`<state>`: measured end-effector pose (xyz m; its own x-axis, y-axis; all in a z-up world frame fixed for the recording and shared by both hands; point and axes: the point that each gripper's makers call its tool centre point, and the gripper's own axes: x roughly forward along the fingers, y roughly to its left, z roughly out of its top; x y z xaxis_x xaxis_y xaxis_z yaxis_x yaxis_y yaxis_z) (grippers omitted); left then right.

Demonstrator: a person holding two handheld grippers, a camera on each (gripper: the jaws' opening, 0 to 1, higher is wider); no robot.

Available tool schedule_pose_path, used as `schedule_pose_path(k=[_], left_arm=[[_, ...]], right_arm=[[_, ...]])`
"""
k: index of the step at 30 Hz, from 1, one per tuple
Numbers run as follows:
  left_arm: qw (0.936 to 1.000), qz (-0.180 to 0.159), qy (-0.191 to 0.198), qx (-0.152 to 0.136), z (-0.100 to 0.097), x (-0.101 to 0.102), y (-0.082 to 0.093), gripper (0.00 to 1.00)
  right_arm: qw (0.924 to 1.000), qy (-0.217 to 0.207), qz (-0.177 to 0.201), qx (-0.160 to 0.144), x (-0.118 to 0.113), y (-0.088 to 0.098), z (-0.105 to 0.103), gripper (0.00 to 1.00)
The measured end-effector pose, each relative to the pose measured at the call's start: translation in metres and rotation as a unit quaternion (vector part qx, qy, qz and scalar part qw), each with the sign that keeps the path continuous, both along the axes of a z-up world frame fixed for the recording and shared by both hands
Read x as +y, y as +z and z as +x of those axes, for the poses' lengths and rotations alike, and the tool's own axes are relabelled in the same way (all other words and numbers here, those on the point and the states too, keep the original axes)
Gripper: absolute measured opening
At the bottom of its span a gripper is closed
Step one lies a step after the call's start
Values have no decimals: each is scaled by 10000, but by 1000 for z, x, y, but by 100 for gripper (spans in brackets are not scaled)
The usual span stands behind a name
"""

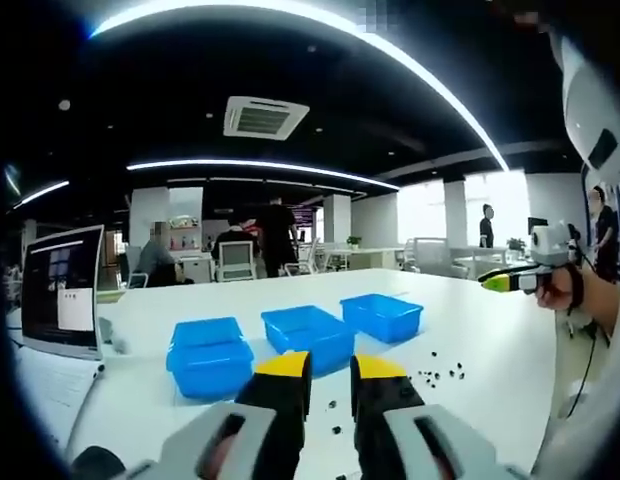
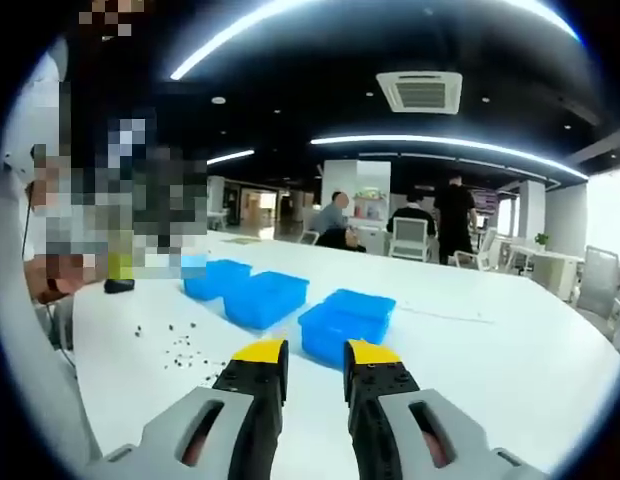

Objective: Pick up the resistors one by one and place each resistor into its matching bin, sorting the parts by color and model until every resistor is separated into the correct bin for its type

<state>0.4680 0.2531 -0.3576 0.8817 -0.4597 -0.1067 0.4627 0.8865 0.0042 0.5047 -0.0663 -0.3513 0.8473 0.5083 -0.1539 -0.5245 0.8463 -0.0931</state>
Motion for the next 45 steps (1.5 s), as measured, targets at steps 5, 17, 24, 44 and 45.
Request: schedule_pose_path(k=[5, 17, 24, 44, 45], left_arm=[[10000, 6, 18, -26, 1, 2, 2, 18], [10000, 70, 30, 9, 2, 5, -2, 18], [9999, 101, 43, -86, 2, 8, 6, 18], [9998, 160, -109, 41, 2, -12, -1, 18], [9997, 202, -137, 46, 2, -13, 0, 18]], right_arm=[[9999, 77, 19, -77, 2, 3, -4, 24], [9994, 332, 51, -68, 12, 2, -10, 24], [9993, 340, 106, -147, 10, 3, -12, 24], [9991, 340, 214, -94, 4, -3, -12, 25], [9992, 346, 207, -68, 4, -5, -12, 25]])
